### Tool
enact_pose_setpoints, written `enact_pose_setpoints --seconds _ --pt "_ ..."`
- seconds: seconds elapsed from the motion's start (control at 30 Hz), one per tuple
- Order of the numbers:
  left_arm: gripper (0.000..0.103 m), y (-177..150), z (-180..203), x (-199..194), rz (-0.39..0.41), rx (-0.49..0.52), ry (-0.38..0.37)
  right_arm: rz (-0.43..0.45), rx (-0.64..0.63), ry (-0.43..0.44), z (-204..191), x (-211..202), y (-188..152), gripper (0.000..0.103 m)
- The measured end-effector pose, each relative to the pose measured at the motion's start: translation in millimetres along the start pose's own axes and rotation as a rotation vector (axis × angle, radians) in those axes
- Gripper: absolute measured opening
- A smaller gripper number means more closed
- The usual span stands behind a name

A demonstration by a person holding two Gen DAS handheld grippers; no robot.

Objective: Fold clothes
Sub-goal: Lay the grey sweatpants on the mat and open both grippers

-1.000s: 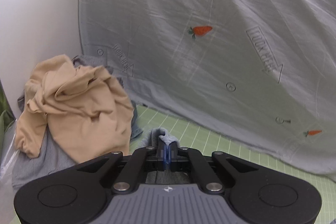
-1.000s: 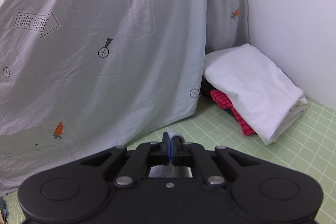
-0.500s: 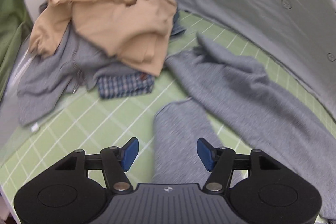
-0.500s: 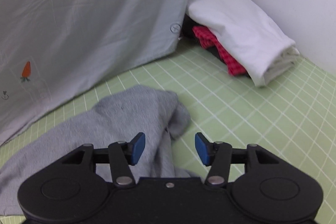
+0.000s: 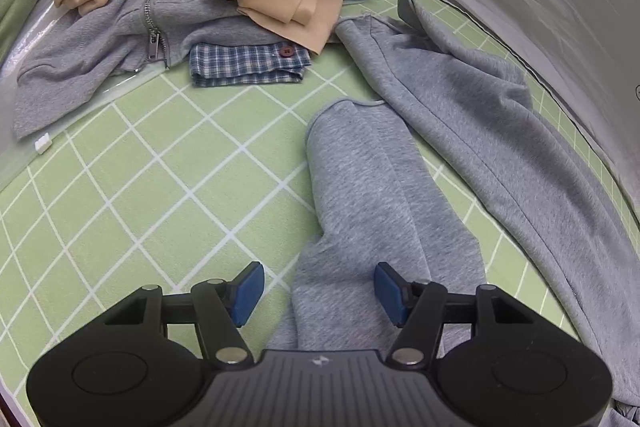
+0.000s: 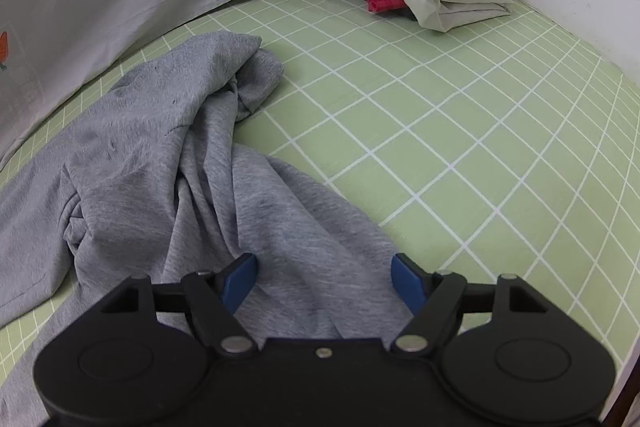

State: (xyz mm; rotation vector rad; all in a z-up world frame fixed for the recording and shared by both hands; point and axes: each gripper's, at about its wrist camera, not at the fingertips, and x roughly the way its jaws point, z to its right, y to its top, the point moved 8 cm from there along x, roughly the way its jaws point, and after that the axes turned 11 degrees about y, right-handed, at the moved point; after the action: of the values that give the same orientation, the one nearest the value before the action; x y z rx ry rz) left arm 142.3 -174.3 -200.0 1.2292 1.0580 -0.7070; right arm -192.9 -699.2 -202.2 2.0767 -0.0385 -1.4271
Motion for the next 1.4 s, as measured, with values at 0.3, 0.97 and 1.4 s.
enact_pose_setpoints --seconds 0.3,0.97,1.4 --pt "0.004 11 0 -9 0.069 -0.005 0.019 -0.004 -0.092 0.0 -3 3 4 0.005" --pt "0.047 4 -76 -68 0.192 -0.012 0.207 0.134 -0.219 0.104 -35 -54 16 0.053" --pt "0.069 -52 38 -46 0.066 0.277 0.062 0.173 0.1 0.014 35 -20 47 0.074"
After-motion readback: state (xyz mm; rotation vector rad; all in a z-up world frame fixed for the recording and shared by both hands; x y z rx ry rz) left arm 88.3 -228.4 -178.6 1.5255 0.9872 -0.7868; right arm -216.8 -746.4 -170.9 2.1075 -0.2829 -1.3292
